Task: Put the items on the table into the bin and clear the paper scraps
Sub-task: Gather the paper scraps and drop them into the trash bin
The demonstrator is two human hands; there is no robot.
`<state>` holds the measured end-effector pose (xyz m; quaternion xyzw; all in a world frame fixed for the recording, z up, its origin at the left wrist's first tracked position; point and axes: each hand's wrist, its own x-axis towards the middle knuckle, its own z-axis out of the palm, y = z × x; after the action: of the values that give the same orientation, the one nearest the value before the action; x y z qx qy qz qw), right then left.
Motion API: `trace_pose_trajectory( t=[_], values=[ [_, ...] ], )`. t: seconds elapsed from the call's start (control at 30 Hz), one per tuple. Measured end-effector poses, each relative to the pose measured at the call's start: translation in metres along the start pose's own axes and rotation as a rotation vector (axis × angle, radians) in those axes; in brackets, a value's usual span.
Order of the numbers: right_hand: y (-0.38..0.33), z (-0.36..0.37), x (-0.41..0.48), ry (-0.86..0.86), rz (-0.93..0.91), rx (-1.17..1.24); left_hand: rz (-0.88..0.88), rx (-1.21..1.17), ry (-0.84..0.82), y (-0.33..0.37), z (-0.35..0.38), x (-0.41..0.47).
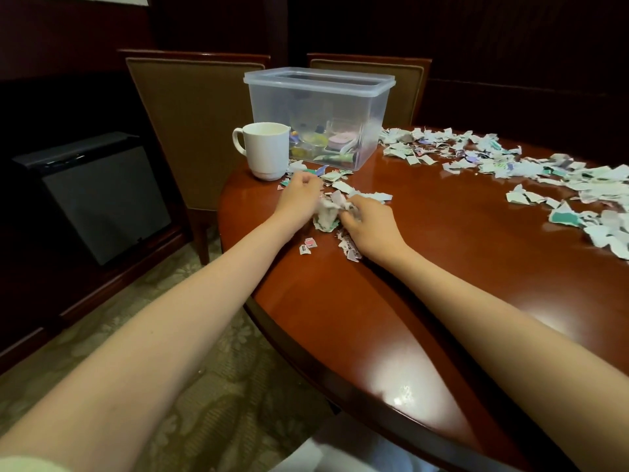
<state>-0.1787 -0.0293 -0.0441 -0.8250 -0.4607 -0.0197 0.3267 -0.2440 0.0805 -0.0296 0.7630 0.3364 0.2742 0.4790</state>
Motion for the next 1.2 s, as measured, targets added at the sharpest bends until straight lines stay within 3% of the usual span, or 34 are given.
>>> trace_pose_trajectory(
  t=[0.13, 0.4, 0.63, 0.77, 0.97, 1.13, 1.2],
  values=[
    [0.008, -0.006, 0.008, 0.045, 0.073, 0.030, 0.097, 0.255, 0.034, -0.002, -0.006, 0.022],
    [0.032, -0.023, 0.020, 0.116, 0.142, 0.140, 0.251, 0.657, -0.118, -0.008, -0.003, 0.073],
    [0.043, -0.026, 0.027, 0.217, 0.306, 0.256, 0.126, 0.937, -0.203, -0.006, 0.013, 0.103],
    [0.047, -0.026, 0.033, 0.182, 0.344, 0.275, 0.080, 0.936, -0.268, -0.007, 0.020, 0.104],
    [0.051, -0.024, 0.042, 0.180, 0.367, 0.285, 0.211, 0.782, -0.385, 0.001, 0.016, 0.097],
    [0.056, -0.021, 0.049, 0.119, 0.387, 0.222, 0.272, 0.638, -0.160, 0.004, 0.017, 0.107],
    [0.057, -0.022, 0.051, 0.104, 0.376, 0.189, 0.170, 0.715, -0.142, 0.000, 0.020, 0.119]
  ],
)
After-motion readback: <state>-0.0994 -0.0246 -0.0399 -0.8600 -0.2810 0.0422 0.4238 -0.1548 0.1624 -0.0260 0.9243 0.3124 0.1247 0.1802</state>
